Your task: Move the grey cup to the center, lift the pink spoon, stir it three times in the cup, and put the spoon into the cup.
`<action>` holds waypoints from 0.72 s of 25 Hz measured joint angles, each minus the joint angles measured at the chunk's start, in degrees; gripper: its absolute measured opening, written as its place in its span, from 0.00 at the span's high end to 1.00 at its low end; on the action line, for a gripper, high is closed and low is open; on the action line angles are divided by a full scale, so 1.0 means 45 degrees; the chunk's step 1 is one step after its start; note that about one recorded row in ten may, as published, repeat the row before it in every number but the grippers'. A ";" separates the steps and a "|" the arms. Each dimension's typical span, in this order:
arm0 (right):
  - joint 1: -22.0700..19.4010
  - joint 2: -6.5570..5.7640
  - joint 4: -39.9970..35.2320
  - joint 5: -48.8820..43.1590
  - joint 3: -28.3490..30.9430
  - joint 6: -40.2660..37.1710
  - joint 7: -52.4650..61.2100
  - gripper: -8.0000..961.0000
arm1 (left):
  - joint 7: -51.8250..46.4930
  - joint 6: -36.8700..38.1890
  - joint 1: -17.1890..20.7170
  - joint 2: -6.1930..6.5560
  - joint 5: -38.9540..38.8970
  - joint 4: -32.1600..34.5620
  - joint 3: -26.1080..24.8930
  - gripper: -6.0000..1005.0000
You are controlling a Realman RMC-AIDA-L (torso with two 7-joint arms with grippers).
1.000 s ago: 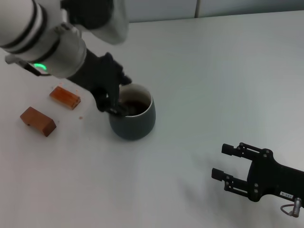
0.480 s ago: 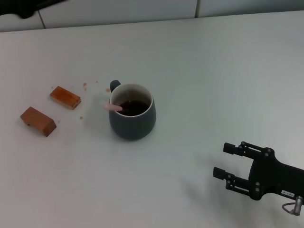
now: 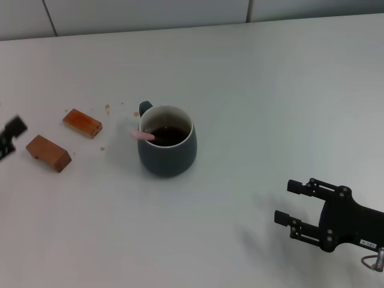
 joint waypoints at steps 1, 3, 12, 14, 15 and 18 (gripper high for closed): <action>0.0000 0.0000 0.0000 0.0000 0.0000 0.0000 0.0000 0.27 | 0.0770 -0.0023 0.0352 -0.0019 0.0140 -0.0262 0.0015 0.22; 0.0021 0.0000 -0.0002 0.0002 0.0000 -0.0035 -0.0073 0.27 | 0.1893 -0.0132 0.0882 -0.0243 0.0688 -0.0546 0.0032 0.21; 0.0111 0.0000 -0.0021 -0.0043 -0.0112 -0.0090 -0.0161 0.27 | 0.3246 -0.0591 0.1037 -0.1100 0.3148 -0.0730 0.0075 0.20; 0.0111 0.0000 -0.0022 -0.0052 -0.0123 -0.0080 -0.0278 0.27 | 0.3475 -0.0591 0.1021 -0.1164 0.3192 -0.0782 0.0088 0.20; 0.0116 0.0007 -0.0022 -0.0074 -0.0134 -0.0013 -0.0388 0.27 | 0.3516 -0.0591 0.1012 -0.1175 0.3223 -0.0791 0.0092 0.20; 0.0145 0.0014 0.0012 -0.0098 -0.0149 0.0098 -0.0403 0.27 | 0.3570 -0.0622 0.0954 -0.1133 0.3360 -0.0788 0.0098 0.20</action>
